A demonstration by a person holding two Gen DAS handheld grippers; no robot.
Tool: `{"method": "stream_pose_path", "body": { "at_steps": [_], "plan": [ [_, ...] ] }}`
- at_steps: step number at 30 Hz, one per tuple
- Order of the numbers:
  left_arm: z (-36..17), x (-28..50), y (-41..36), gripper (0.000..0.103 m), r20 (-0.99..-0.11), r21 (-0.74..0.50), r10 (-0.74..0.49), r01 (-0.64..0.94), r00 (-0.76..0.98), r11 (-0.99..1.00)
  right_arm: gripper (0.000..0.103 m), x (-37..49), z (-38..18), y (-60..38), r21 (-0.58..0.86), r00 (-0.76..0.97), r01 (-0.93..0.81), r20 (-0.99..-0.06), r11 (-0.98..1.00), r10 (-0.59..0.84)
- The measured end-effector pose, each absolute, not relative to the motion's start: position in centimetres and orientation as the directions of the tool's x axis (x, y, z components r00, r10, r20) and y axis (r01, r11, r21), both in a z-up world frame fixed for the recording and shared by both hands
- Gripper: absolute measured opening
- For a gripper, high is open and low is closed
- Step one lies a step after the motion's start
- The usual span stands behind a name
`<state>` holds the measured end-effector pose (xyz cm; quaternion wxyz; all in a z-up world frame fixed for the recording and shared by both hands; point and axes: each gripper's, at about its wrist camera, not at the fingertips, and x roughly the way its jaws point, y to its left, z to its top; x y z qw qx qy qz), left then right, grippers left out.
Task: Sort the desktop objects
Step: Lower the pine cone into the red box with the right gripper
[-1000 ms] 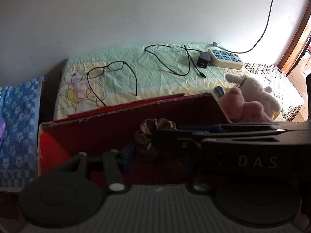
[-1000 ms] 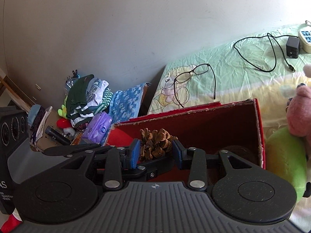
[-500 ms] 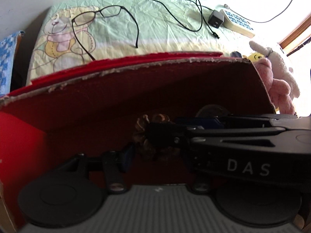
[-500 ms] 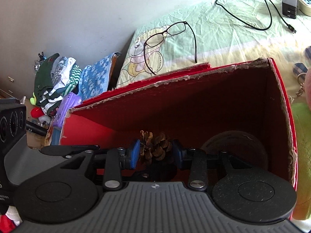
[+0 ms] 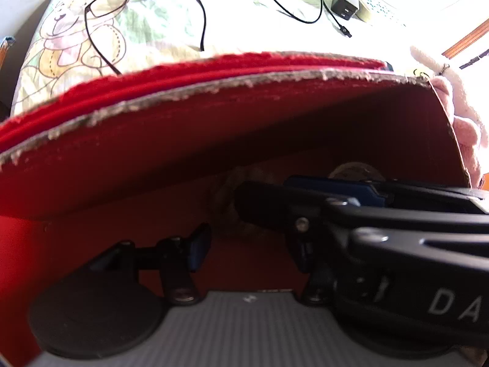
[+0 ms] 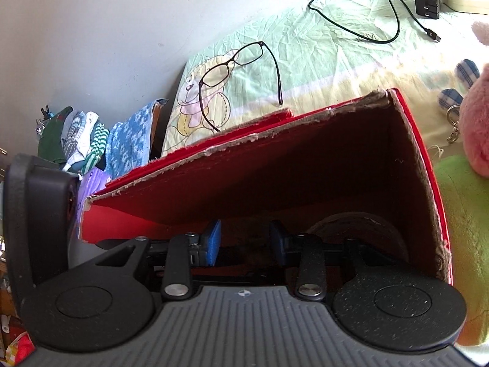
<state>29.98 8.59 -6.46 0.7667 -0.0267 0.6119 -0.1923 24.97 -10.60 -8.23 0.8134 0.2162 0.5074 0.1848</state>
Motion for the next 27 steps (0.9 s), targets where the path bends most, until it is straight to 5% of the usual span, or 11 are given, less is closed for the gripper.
{"method": "stream_pose_path", "body": {
  "at_steps": [27],
  "plan": [
    [-5.4,29.1,8.0,0.060,-0.921,-0.197,-0.289,0.331,0.260,0.923,0.038,23.5,-7.0,-11.4,0.514,0.558,-0.076,-0.688,0.854,0.464]
  ]
}}
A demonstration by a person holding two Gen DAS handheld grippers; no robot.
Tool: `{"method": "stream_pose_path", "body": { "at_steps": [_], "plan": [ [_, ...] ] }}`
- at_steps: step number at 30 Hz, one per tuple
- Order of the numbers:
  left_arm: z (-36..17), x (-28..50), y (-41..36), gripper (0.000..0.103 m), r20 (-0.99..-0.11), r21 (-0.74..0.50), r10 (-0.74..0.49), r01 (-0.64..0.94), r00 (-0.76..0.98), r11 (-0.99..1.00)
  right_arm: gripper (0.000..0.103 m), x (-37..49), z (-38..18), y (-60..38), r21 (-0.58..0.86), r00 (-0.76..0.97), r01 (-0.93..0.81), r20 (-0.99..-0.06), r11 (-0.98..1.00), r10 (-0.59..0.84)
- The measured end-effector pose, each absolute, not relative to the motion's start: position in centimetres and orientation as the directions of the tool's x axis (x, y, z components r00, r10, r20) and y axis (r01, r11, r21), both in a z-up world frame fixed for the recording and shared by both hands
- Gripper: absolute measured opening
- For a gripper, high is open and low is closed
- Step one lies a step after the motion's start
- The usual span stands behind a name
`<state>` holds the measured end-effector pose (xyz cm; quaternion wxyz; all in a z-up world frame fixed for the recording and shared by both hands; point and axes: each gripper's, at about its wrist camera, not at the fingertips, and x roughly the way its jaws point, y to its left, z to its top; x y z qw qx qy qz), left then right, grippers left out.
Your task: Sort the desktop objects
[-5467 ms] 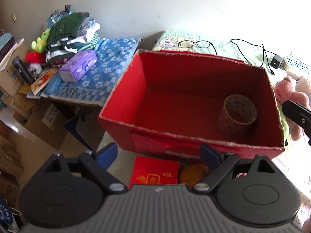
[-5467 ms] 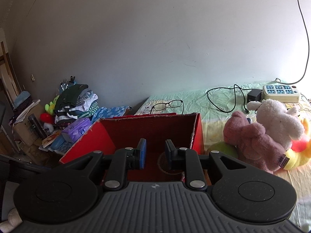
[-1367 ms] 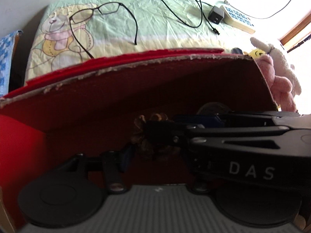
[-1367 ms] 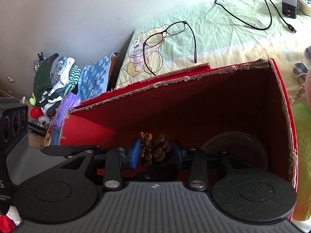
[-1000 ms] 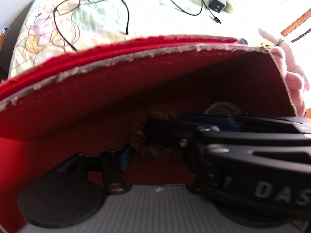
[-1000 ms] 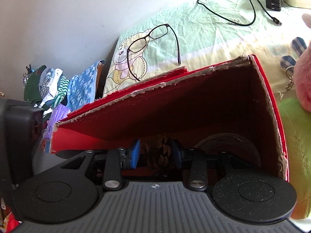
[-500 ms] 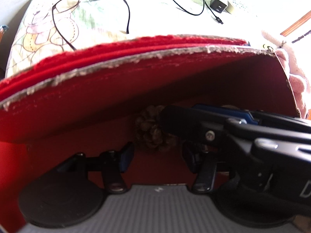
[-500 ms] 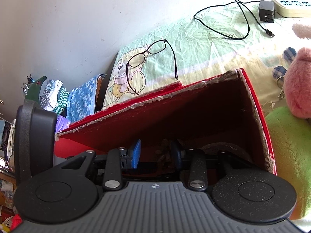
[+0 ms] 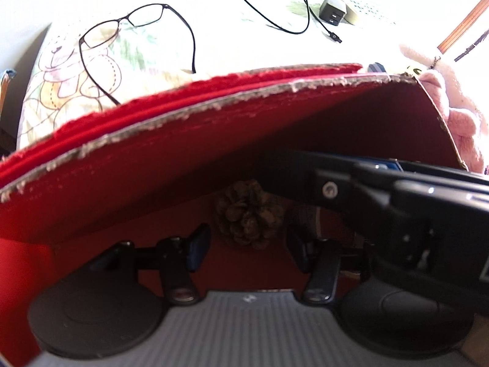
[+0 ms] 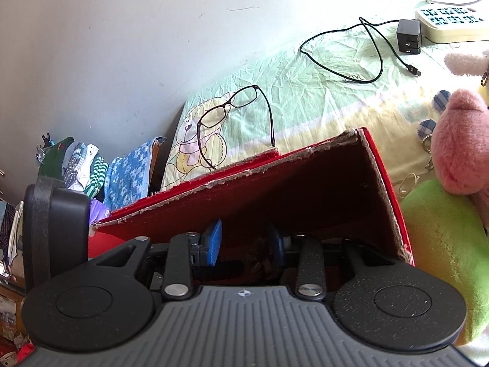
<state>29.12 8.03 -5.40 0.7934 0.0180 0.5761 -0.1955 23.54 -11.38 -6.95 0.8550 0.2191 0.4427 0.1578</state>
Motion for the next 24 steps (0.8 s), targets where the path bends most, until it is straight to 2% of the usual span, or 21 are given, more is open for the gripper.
{"method": "stream_pose_path", "body": {
  "at_steps": [3,7,11,24],
  "plan": [
    [-5.0,28.8,7.6,0.065,-0.915,-0.161,-0.271,0.345,0.299,0.925,0.038,23.6,-7.0,-11.2,0.500,0.554,-0.074,-0.699,0.863,0.453],
    [-4.7,28.3,7.4,0.065,-0.915,-0.124,-0.250,0.368,0.318,0.922,0.037,23.6,-7.0,-11.2,0.491,0.554,-0.070,-0.704,0.868,0.444],
    [-4.6,28.5,7.3,0.065,-0.912,-0.112,-0.245,0.377,0.328,0.920,0.031,23.4,-7.0,-11.3,0.490,0.561,-0.065,-0.703,0.870,0.437],
    [-2.9,27.8,5.4,0.064,-0.901,-0.016,-0.193,0.415,0.388,0.910,0.030,23.2,-6.8,-11.8,0.505,0.582,-0.054,-0.685,0.861,0.439]
  ]
}}
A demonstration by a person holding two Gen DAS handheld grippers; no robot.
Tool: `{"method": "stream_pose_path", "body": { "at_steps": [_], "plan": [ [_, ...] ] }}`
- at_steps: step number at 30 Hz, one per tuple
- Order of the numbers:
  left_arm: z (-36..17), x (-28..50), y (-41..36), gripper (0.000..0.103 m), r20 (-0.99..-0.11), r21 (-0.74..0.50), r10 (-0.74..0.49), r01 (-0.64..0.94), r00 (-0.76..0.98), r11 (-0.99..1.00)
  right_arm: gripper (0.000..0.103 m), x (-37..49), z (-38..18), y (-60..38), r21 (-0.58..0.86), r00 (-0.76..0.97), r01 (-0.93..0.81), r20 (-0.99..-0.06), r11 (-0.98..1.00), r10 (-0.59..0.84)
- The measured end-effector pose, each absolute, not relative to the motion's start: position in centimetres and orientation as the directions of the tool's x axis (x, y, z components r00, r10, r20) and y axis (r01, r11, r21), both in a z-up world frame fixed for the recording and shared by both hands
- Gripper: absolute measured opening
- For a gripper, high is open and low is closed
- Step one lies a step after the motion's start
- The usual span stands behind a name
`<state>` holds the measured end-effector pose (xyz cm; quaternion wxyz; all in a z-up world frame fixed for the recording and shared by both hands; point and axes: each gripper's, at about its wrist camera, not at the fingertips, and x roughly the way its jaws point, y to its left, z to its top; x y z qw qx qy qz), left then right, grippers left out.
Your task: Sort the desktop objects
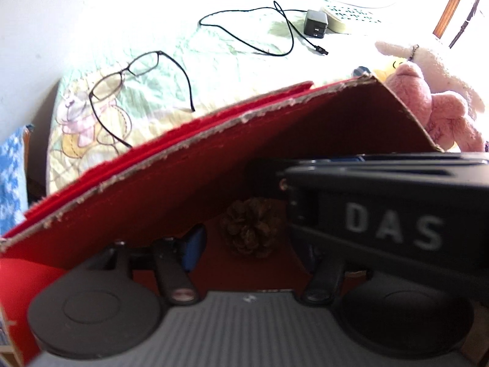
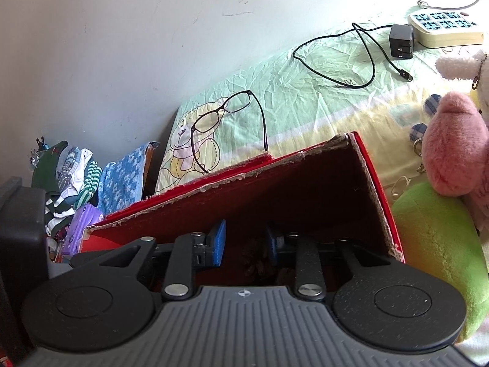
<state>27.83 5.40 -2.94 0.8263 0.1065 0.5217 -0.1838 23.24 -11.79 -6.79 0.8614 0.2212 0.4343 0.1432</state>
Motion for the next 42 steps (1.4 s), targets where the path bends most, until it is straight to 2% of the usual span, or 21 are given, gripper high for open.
{"method": "stream_pose_path", "body": {
  "at_steps": [10,12,16,18,20,28,33,42],
  "plan": [
    [-1.5,26.1,5.0,0.065,-0.899,0.100,-0.062,0.342,0.434,0.934,0.030,22.9,-6.5,-12.0,0.511,0.602,-0.052,-0.670,0.858,0.435],
    [-0.8,25.5,5.3,0.071,-0.890,0.111,-0.052,0.327,0.453,0.938,0.030,22.8,-6.4,-12.1,0.510,0.607,-0.052,-0.666,0.858,0.433],
    [0.4,24.5,5.4,0.075,-0.868,0.138,-0.026,0.291,0.496,0.947,0.031,22.4,-6.0,-12.3,0.508,0.625,-0.054,-0.654,0.859,0.426],
    [1.0,23.9,5.5,0.084,-0.854,0.157,-0.005,0.267,0.521,0.951,0.031,22.0,-5.7,-12.5,0.501,0.636,-0.055,-0.649,0.864,0.417],
    [1.3,23.3,5.6,0.086,-0.840,0.183,0.022,0.244,0.541,0.952,0.031,21.5,-5.3,-12.5,0.486,0.643,-0.066,-0.647,0.872,0.410],
    [2.5,21.2,5.9,0.086,-0.817,0.198,0.059,0.183,0.573,0.963,0.031,19.0,-3.2,-12.7,0.448,0.676,-0.130,-0.613,0.884,0.410],
    [2.8,19.7,6.4,0.080,-0.817,0.204,0.094,0.132,0.569,0.970,0.031,17.5,-2.3,-12.7,0.432,0.683,-0.166,-0.598,0.886,0.420],
    [3.8,16.9,7.3,0.080,-0.819,0.168,0.126,0.024,0.560,0.985,0.032,15.4,-1.1,-13.0,0.443,0.654,-0.248,-0.579,0.861,0.486]
  ]
}}
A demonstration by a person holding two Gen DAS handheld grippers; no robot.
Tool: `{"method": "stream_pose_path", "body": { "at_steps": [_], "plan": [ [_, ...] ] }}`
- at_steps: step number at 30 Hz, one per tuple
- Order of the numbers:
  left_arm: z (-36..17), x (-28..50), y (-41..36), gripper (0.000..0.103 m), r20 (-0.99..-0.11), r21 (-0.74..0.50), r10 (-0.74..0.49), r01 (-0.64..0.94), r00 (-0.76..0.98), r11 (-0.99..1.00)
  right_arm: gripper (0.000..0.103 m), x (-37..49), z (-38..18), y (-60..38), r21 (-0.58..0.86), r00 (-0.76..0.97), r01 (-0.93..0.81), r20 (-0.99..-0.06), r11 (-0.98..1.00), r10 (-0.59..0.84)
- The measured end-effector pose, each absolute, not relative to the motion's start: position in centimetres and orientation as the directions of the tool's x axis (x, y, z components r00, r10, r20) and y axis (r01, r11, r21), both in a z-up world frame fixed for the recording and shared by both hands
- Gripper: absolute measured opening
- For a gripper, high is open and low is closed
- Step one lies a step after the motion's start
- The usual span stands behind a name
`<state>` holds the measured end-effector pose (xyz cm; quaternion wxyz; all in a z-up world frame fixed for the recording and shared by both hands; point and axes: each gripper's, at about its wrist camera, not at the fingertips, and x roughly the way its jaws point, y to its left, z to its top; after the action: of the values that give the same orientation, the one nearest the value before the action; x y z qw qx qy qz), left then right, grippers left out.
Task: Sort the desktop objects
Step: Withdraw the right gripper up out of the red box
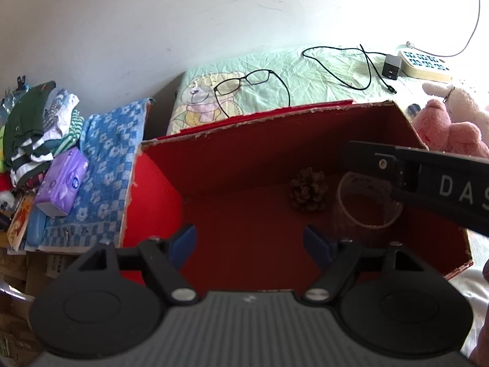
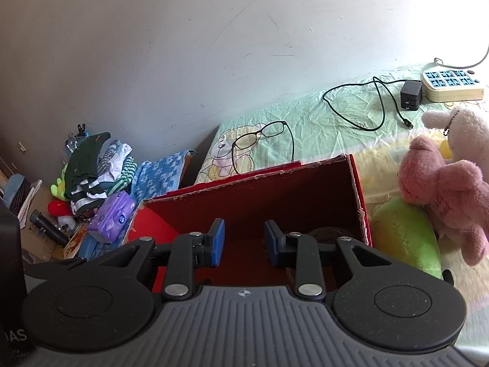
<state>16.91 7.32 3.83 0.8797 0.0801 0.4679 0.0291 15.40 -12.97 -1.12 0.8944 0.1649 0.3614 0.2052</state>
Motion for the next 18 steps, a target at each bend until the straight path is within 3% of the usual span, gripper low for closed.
{"method": "stream_pose_path", "body": {
  "at_steps": [6,18],
  "plan": [
    [4.5,15.1,6.7,0.082,-0.815,0.173,0.168,-0.044,0.555,0.984,0.040,13.5,-0.6,-13.7,0.425,0.637,-0.307,-0.573,0.851,0.516],
    [5.4,12.0,4.4,0.090,-0.804,0.189,0.233,-0.136,0.547,0.972,0.040,10.9,0.2,-16.1,0.418,0.621,-0.395,-0.534,0.818,0.573]
  ]
}}
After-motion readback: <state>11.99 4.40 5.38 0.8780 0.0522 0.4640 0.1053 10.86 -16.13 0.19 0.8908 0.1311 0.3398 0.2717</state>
